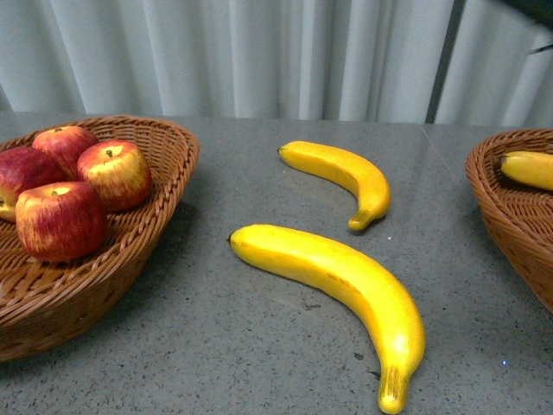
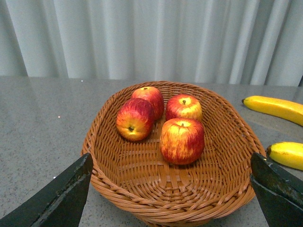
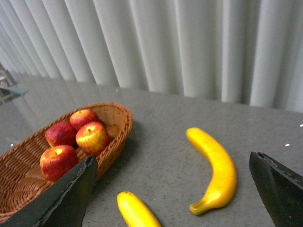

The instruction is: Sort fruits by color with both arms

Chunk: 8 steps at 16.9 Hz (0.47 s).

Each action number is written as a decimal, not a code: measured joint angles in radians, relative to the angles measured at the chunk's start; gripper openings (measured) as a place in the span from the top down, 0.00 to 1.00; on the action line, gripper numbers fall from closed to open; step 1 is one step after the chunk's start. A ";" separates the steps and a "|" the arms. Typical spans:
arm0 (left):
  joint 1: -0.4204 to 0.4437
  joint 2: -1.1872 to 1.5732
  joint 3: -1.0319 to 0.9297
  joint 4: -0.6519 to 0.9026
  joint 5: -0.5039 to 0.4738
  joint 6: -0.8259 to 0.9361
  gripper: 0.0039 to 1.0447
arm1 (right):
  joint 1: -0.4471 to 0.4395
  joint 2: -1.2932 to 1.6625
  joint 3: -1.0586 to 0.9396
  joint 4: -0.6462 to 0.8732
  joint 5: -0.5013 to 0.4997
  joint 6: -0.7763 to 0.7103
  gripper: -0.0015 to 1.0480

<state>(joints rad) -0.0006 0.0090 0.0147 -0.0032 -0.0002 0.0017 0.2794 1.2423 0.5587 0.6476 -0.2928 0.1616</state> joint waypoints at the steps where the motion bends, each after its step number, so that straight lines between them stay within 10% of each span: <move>1: 0.000 0.000 0.000 0.000 0.000 0.000 0.06 | 0.043 0.113 0.095 -0.034 0.030 -0.014 0.06; 8: 0.000 0.000 0.000 0.000 0.000 0.000 0.06 | 0.183 0.447 0.410 -0.397 0.110 -0.255 0.06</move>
<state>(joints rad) -0.0006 0.0090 0.0147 -0.0032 -0.0006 0.0021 0.4625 1.6890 0.9691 0.2504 -0.1825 -0.0933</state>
